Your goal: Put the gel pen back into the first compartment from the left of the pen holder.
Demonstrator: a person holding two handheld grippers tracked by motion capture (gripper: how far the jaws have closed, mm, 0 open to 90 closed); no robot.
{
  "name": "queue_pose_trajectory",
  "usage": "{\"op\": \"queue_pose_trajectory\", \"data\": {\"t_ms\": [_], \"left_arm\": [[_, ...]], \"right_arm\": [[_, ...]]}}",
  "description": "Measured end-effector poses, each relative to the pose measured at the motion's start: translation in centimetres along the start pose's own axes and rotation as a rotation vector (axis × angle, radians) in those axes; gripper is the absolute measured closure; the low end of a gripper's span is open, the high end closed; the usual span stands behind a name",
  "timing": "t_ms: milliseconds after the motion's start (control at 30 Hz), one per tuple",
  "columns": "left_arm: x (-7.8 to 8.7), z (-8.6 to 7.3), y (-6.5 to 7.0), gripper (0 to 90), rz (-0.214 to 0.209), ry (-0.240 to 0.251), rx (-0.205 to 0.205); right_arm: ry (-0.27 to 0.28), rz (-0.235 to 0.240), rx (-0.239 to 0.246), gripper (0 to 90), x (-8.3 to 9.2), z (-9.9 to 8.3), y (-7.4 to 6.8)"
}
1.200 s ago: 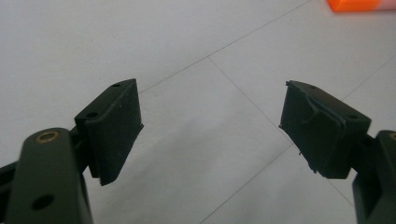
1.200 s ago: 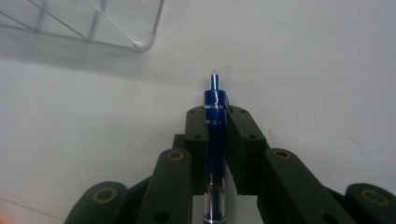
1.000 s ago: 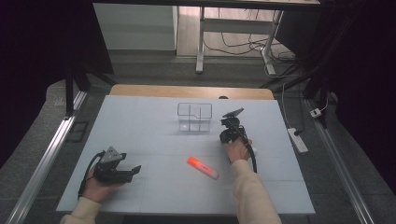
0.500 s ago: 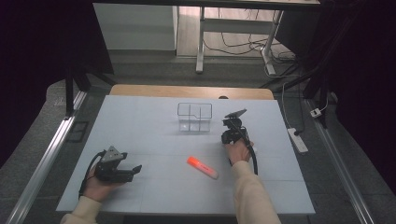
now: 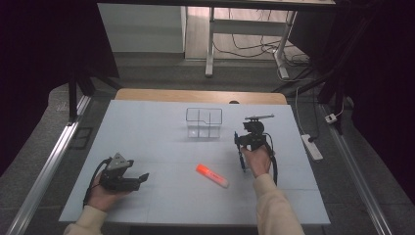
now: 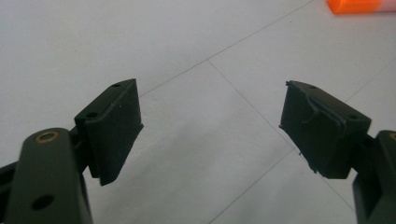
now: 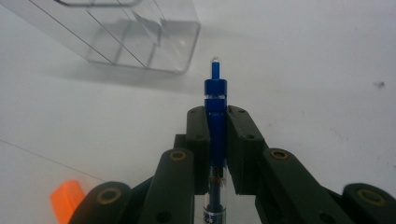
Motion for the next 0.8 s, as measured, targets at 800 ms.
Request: {"op": "queue_pose_trajectory", "data": {"t_ms": [800], "left_arm": [[0.1,-0.1,0.0,20.4,0.014,0.007,0.006]], "right_arm": [[0.343,0.234,0.03,79.7,3.7,3.0,-2.2]]}}
Point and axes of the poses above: each handheld gripper's, and its own axes: x roughly backward along the jaws, z roughly out of its top, y roughly to its right, the point moved 10 cm from there along -x, roughly forward along the jaws, and after that the axes turned 5 degrees about x, right-handed, at the moved point
